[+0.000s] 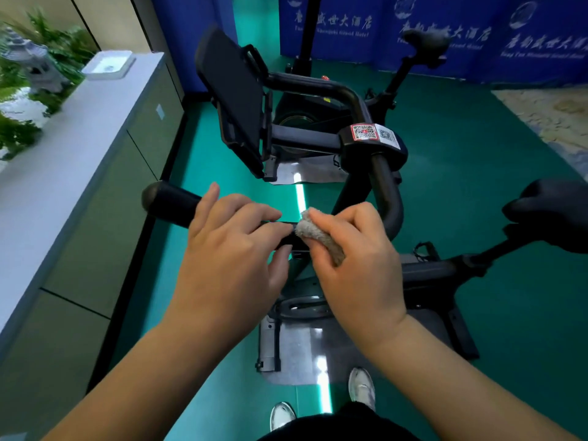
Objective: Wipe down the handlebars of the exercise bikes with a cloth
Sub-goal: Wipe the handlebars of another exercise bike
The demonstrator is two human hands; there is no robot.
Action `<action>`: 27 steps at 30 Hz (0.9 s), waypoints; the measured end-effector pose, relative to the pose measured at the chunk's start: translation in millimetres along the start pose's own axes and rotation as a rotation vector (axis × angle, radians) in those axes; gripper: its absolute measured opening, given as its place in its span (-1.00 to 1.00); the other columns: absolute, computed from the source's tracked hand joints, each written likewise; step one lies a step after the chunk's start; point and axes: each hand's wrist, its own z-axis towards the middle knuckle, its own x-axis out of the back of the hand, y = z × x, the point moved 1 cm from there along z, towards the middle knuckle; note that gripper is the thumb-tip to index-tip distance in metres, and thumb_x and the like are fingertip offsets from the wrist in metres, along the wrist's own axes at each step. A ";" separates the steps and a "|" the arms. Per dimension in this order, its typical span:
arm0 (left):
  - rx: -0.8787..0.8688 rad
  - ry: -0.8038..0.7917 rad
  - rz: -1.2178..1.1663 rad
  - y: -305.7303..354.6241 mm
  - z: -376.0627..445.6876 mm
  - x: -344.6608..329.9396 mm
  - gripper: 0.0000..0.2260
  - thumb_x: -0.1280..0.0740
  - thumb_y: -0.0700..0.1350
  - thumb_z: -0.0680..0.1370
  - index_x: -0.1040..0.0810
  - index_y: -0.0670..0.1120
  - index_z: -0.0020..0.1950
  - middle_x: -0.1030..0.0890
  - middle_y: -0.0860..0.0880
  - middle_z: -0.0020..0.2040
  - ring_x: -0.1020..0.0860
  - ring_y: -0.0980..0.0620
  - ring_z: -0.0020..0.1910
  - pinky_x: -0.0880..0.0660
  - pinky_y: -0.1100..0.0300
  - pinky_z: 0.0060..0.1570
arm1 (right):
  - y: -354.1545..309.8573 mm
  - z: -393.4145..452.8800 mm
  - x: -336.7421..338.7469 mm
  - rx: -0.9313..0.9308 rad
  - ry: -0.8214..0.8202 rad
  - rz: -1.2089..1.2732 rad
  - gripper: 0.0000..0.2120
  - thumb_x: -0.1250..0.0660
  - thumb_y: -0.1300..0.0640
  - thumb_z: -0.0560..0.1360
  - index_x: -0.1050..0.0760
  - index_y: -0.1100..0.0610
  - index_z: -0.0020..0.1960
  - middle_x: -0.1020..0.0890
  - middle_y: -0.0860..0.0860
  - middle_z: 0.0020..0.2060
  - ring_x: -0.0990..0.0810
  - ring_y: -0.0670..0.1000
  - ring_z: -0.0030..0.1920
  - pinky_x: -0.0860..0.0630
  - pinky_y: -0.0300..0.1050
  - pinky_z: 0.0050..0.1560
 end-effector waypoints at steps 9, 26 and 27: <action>0.059 -0.047 -0.008 13.2 6.7 -8.9 -0.78 -0.35 0.01 0.43 -0.67 -0.02 0.00 -0.62 0.05 -0.07 -0.52 -0.09 -0.01 -0.25 -0.06 0.34 | 52.9 -1.3 40.2 -0.178 0.076 -0.003 -0.73 -0.41 0.09 0.47 -0.62 0.13 0.15 -0.44 -0.05 -0.16 -0.44 -0.15 -0.20 -0.38 -0.52 -0.13; 0.162 -0.045 -0.008 51.0 24.6 -36.2 -0.76 -0.30 0.06 0.46 -0.67 -0.03 -0.04 -0.63 0.05 -0.13 -0.52 -0.10 -0.09 -0.42 -0.06 0.09 | 89.2 15.1 53.0 0.052 -0.189 0.212 -0.76 -0.36 0.13 0.51 -0.62 0.12 0.16 -0.50 -0.03 -0.10 -0.50 -0.10 -0.09 -0.47 -0.33 -0.07; 0.165 -0.037 -0.011 51.6 25.3 -37.1 -0.76 -0.30 0.06 0.46 -0.67 -0.04 -0.05 -0.63 0.04 -0.14 -0.52 -0.09 -0.11 -0.42 -0.05 0.06 | 92.0 18.7 53.3 0.067 -0.206 0.210 -0.76 -0.36 0.12 0.51 -0.62 0.12 0.16 -0.50 -0.04 -0.10 -0.50 -0.11 -0.09 -0.47 -0.32 -0.08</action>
